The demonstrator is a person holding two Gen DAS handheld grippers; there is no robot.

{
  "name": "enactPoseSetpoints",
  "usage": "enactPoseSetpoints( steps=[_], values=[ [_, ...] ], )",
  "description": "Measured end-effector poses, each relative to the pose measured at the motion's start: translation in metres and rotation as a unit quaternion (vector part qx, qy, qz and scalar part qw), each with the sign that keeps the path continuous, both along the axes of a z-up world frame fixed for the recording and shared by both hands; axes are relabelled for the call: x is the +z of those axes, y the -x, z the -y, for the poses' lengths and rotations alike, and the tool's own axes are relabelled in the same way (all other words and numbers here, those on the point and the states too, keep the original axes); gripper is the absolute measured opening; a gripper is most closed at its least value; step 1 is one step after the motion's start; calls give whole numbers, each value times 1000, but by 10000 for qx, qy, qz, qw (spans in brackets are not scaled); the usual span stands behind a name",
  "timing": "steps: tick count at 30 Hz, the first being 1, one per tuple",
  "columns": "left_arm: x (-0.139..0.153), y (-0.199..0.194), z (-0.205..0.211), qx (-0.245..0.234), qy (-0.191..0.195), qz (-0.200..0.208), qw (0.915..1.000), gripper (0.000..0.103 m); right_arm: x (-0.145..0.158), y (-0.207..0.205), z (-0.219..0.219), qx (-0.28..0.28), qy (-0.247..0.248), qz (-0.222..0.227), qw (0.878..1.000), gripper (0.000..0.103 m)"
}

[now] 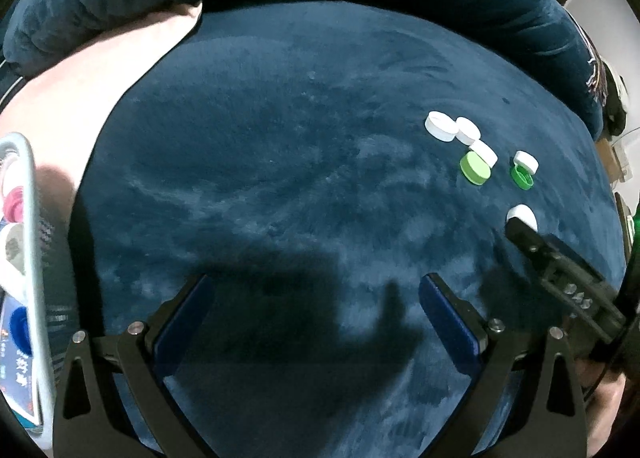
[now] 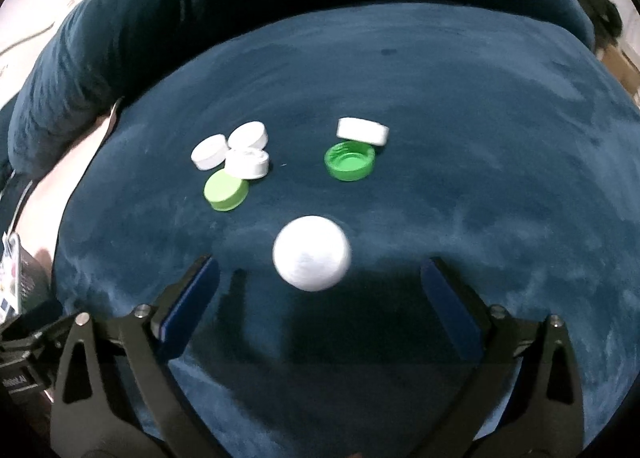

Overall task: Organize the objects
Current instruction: 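Grasp a white cap with the right gripper while the left grasps a green cap, then carry the white and green caps to the basket and open both grippers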

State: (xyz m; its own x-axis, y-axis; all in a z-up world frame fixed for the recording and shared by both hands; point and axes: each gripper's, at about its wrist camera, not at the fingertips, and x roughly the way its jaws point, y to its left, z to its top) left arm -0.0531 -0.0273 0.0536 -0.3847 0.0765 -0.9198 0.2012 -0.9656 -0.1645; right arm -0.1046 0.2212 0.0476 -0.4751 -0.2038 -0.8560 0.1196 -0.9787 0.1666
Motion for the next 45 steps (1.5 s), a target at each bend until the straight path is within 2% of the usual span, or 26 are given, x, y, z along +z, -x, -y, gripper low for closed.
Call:
enactPoseSetpoints(
  steps=[2,3,4,9,12,15,23,26,28,29,30,32,40,45],
  values=[
    [-4,4,-3,-20,25,44,10000,102,-4,2,6,115,-182,20,9998,55],
    [-5,6,-5,-42,45,42,10000,102,-6,3,7,181,-281,13,9994,44],
    [-5,7,-7,-78,60,28,9999,102,-6,2,7,211,-337,-26,9992,41],
    [-1,18,-24,-363,154,-220,9990,102,4,-5,-8,-28,-111,-227,9997,41],
    [1,30,-41,-591,62,-438,9973,102,9,-7,-24,-380,31,-215,9990,41],
    [-1,50,-62,-807,173,-534,9952,102,10,-7,-40,-717,201,-157,9971,41],
    [-1,86,-110,-1458,415,-803,9852,96,7,-5,-54,-997,351,-86,9944,42],
    [-7,96,-120,-1652,387,-799,9823,84,7,-4,-56,-993,393,-71,9943,42],
    [-12,102,-124,-1745,369,-744,9811,68,7,-4,-58,-987,417,-65,9942,42],
    [-14,105,-126,-1819,398,-698,9800,44,7,-4,-58,-990,439,-60,9941,42],
    [-15,106,-128,-1893,487,-689,9783,30,7,-3,-59,-986,459,-59,9940,42],
    [-13,102,-127,-1968,508,-738,9763,30,7,-3,-59,-986,466,-60,9940,42],
    [1,70,-112,-1781,435,-788,9799,30,8,-8,-55,-893,510,-33,9947,42],
    [17,53,-100,-1617,595,-852,9814,30,10,-15,-44,-726,520,8,9960,42]
  ],
)
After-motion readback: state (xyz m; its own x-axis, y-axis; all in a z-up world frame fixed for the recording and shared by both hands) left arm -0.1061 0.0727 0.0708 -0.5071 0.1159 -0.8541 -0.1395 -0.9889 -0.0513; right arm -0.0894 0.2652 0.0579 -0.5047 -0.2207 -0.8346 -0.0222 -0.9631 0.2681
